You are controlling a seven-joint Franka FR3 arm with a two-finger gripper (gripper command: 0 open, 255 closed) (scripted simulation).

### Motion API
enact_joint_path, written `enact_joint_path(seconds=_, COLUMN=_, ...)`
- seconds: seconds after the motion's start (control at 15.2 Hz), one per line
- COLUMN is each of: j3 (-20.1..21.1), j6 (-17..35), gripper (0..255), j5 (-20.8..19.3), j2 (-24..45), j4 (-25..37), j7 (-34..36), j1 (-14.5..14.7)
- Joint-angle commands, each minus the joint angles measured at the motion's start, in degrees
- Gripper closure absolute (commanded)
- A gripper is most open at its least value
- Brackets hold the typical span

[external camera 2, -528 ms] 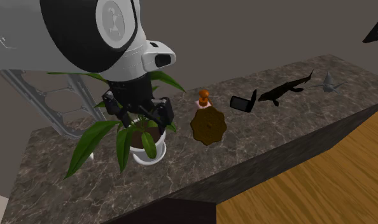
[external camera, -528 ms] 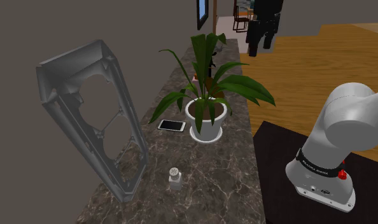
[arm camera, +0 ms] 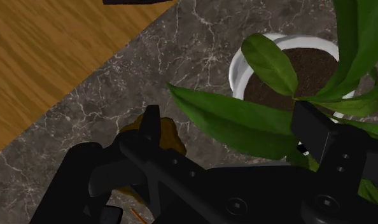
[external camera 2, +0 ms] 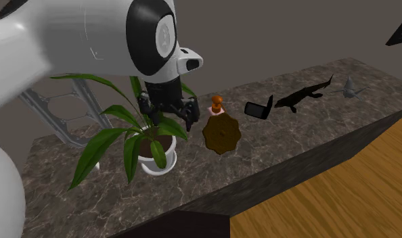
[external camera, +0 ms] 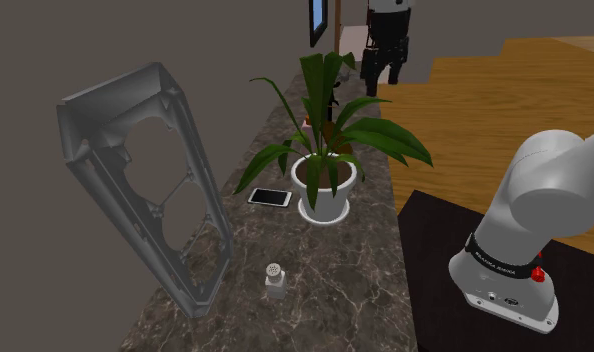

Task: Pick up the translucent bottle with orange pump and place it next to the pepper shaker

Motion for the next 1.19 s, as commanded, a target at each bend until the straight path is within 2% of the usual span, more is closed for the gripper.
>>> enact_joint_path(seconds=0.0, j3=-0.6, j6=3.1, gripper=0, j5=-0.6, j2=3.8, j4=1.0, j7=-0.6, j1=-0.1)
enact_joint_path(seconds=0.59, j3=-3.3, j6=14.3, gripper=0, j5=-2.3, j2=21.5, j4=8.8, j7=-3.6, j1=-0.8)
enact_joint_path(seconds=1.12, j3=-5.1, j6=20.3, gripper=0, j5=-1.9, j2=38.2, j4=20.9, j7=-6.4, j1=-1.7)
